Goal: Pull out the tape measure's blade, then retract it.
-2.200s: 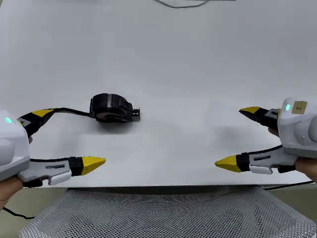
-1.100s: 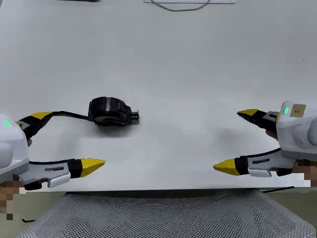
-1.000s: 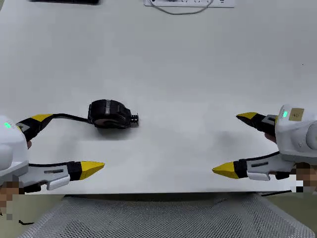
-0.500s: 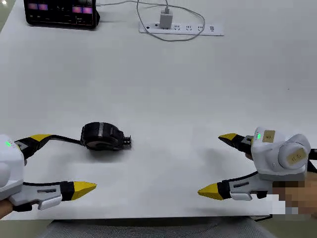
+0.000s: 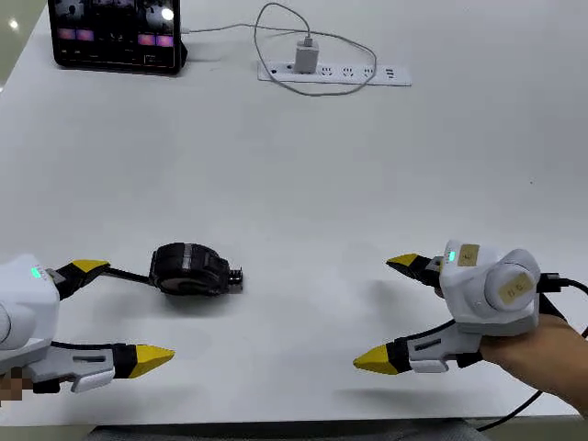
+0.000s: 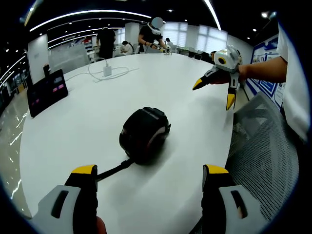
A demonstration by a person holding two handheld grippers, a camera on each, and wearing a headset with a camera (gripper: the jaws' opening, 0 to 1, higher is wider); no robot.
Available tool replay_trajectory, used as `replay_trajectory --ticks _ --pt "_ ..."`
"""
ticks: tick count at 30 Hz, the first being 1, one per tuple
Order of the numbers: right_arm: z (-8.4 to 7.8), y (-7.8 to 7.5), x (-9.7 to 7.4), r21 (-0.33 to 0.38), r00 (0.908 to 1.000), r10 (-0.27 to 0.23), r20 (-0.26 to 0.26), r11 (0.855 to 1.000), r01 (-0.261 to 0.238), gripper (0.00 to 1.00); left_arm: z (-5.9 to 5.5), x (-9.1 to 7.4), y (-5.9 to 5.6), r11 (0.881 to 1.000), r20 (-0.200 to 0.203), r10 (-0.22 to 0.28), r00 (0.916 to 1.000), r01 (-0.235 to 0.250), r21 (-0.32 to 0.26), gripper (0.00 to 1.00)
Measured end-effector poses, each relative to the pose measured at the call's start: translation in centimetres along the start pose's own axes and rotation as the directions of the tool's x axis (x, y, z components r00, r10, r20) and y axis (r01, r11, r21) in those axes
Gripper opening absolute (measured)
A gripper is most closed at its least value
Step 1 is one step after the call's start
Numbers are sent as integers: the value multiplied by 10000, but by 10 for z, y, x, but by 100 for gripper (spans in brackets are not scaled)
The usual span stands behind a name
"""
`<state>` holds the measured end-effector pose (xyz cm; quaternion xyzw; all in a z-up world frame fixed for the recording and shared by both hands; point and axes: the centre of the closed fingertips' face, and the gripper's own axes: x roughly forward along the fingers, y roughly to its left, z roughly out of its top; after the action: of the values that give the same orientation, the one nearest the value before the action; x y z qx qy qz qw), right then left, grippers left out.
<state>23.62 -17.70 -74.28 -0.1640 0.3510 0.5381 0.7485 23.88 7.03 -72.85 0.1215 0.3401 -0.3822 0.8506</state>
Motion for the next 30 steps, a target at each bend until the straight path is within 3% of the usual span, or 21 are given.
replay_trajectory --ticks 14,30 --pt "12 -4 25 -533 9983 547 -187 9970 -556 87 2 10 11 9967 -615 -331 9976 376 725 83" --pt "25 -2 49 -788 9942 1044 -275 9912 -1063 86 5 26 20 9803 -1435 -635 9876 887 1767 77"
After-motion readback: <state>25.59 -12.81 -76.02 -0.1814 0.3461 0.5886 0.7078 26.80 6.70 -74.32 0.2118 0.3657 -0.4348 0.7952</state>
